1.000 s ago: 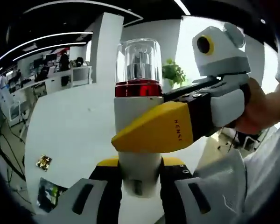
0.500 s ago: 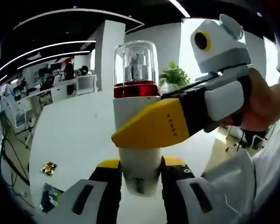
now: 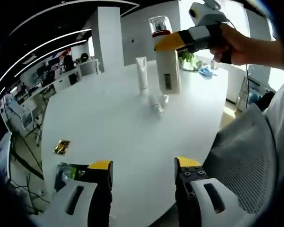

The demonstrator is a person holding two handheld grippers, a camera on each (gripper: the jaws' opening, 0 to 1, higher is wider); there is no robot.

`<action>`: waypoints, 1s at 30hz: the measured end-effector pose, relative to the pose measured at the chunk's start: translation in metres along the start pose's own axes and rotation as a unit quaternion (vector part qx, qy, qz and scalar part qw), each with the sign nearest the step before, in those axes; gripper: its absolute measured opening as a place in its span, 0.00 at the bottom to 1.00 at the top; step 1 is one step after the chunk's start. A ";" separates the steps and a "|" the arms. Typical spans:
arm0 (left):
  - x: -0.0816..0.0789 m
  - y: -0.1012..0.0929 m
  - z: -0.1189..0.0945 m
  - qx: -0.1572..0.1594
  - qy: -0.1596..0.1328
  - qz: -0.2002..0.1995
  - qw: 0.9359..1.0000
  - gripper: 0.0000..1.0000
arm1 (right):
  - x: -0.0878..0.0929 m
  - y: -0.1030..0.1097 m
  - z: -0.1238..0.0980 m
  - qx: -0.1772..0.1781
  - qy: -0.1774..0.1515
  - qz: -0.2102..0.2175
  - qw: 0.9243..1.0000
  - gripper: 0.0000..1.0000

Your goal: Arrange the skincare products in the storage area until every visible bottle or jar stands upright without overlapping.

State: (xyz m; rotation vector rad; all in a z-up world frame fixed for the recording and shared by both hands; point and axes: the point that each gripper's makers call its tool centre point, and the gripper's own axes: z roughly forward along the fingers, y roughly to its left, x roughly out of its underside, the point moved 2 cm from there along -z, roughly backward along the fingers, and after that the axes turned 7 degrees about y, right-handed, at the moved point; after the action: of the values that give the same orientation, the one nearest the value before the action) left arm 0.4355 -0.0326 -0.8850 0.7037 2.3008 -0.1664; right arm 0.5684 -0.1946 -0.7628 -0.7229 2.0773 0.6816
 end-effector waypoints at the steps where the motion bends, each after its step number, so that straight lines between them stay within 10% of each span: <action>1: 0.004 0.001 0.000 -0.001 0.003 0.000 1.000 0.49 | -0.001 -0.006 -0.001 0.005 -0.003 0.002 1.000 0.24; 14: 0.053 0.001 0.014 -0.019 0.078 0.048 0.996 0.45 | -0.011 -0.084 -0.017 0.089 -0.018 0.021 0.996 0.24; 30: 0.056 -0.001 0.018 -0.007 0.078 0.045 0.996 0.38 | -0.006 -0.149 -0.009 0.139 0.001 0.018 0.990 0.25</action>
State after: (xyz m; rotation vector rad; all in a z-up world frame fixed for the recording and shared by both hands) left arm 0.4126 -0.0151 -0.9360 0.8373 2.4102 -0.0559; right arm 0.6705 -0.3018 -0.7849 -0.5288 2.1349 0.3980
